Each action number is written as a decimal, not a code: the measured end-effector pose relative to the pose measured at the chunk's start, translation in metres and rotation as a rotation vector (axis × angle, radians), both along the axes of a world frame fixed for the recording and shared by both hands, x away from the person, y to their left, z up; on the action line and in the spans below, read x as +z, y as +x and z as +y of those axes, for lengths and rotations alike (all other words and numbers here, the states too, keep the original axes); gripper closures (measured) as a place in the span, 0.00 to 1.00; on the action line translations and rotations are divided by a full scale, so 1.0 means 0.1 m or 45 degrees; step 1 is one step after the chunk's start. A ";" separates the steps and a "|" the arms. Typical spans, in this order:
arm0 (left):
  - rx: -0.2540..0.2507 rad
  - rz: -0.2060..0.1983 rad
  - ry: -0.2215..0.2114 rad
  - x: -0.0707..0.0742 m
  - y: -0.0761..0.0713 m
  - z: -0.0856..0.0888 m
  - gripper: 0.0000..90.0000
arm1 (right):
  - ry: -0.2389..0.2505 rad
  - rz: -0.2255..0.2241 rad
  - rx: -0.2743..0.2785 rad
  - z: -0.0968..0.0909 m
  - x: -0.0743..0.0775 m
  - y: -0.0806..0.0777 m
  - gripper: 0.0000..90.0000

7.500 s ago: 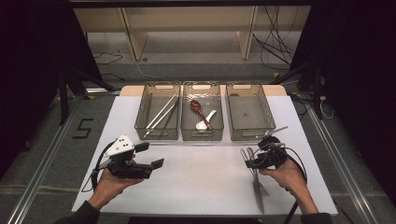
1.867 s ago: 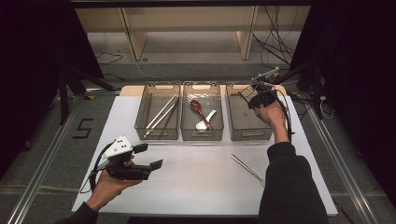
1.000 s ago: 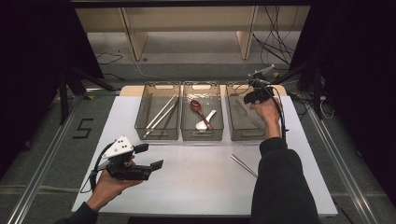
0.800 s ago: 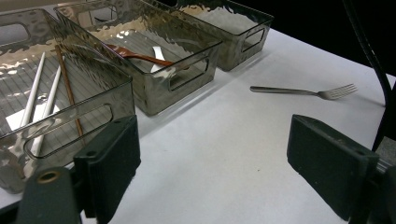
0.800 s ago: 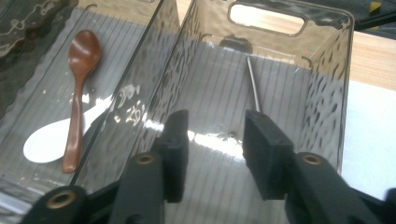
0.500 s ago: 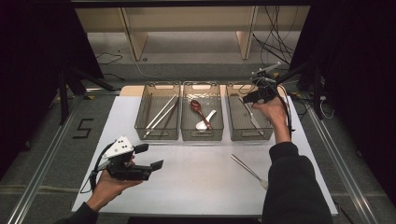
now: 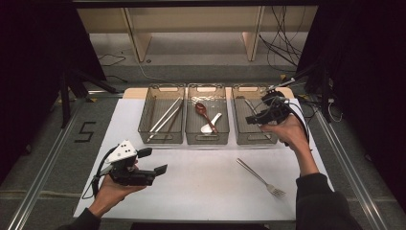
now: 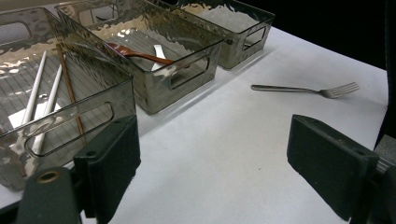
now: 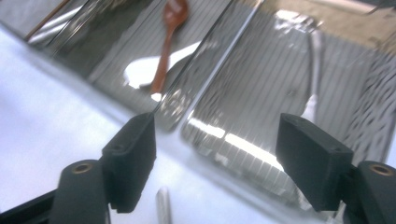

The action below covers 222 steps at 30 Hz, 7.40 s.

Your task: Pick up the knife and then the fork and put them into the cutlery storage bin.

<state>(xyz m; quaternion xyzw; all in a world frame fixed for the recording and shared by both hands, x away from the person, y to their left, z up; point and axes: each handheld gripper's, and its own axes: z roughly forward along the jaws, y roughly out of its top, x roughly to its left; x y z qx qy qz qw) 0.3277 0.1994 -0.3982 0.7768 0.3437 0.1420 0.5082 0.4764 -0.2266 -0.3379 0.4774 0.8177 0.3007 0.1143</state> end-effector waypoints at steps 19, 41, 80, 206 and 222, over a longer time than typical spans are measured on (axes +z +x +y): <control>-0.005 -0.004 0.004 0.00 0.00 -0.01 0.18 | -0.049 0.119 0.127 -0.10 -0.48 -0.72 0.30; -0.005 -0.006 0.005 0.01 0.00 0.00 0.18 | -0.204 0.289 0.209 -0.02 -0.85 -0.89 0.45; -0.007 -0.006 0.006 0.00 0.00 -0.01 0.18 | -0.429 0.406 0.270 0.06 -1.16 -0.88 0.93; -0.001 -0.002 -0.004 0.00 0.01 0.02 0.18 | -0.165 0.036 -0.113 -0.07 -0.11 0.52 0.94; -0.004 -0.001 -0.007 0.00 0.01 0.02 0.18 | -0.181 0.043 -0.145 0.00 -0.19 0.67 0.94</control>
